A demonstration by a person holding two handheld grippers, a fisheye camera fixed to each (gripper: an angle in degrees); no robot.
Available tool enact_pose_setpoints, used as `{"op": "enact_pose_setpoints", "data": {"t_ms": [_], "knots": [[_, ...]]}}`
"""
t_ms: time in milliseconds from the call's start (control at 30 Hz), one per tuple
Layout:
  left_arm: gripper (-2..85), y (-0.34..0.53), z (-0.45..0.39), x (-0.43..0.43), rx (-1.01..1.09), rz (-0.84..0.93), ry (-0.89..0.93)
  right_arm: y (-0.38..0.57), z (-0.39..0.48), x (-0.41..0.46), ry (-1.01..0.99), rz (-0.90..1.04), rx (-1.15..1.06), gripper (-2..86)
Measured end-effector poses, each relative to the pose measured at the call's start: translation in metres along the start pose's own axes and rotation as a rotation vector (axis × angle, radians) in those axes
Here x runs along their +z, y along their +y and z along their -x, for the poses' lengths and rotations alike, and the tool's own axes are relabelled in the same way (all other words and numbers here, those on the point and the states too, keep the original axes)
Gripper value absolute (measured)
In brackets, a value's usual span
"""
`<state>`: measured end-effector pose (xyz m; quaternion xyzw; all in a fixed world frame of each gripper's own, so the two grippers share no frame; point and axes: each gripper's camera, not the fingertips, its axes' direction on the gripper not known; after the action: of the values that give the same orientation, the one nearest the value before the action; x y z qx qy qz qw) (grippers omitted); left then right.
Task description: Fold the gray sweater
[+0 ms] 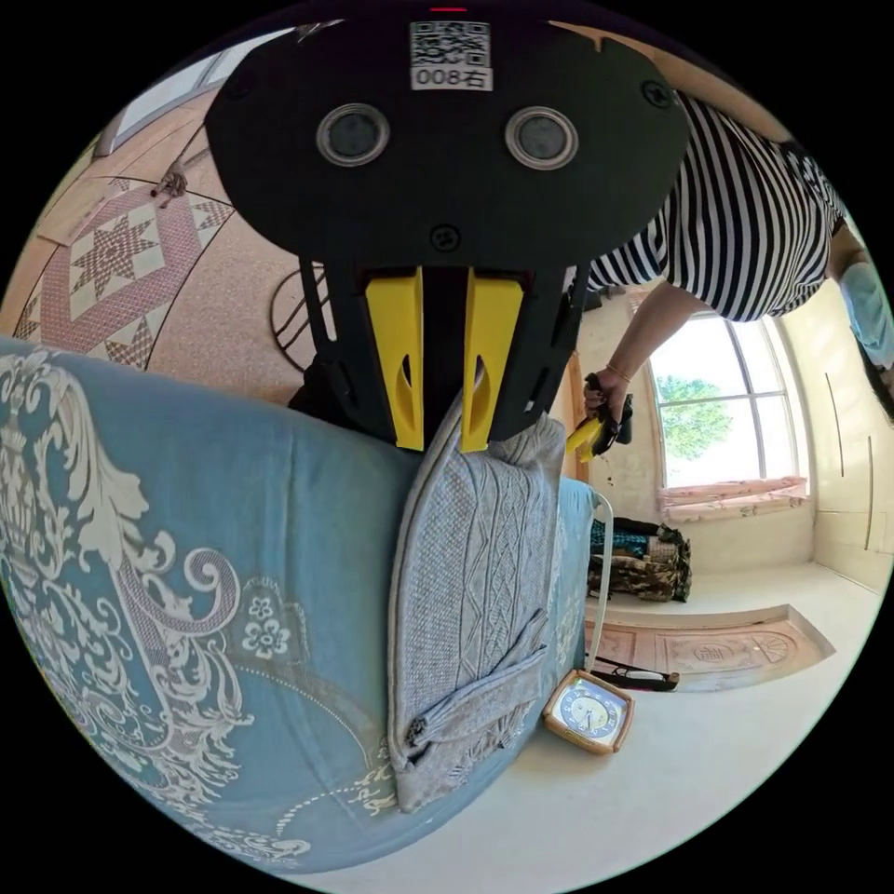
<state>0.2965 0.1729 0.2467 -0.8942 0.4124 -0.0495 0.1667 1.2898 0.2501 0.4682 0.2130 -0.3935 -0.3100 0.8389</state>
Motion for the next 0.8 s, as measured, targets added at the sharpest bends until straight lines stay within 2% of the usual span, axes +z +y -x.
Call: {"op": "enact_pose_setpoints", "data": {"t_ms": [67, 233, 367, 667, 800], "knots": [[12.9, 0.002, 0.026, -0.004, -0.059, 0.010, 0.066, 0.018, -0.006, 0.005, -0.037, 0.016, 0.004, 7.4], [13.9, -0.006, 0.065, -0.002, -0.105, 0.079, 0.066, 0.042, -0.005, 0.019, -0.027, 0.064, -0.026, 7.8], [14.0, -0.017, 0.094, -0.005, -0.142, 0.071, 0.167, 0.057, -0.004, 0.036, 0.003, 0.122, -0.047, 7.9], [12.7, -0.046, 0.115, 0.001, 0.006, 0.203, 0.190, 0.083, -0.013, 0.084, 0.037, 0.200, -0.019, 8.8], [11.2, -0.053, 0.129, 0.000, 0.022, 0.187, 0.221, 0.086, -0.013, 0.099, 0.091, 0.214, -0.015, 9.0]]}}
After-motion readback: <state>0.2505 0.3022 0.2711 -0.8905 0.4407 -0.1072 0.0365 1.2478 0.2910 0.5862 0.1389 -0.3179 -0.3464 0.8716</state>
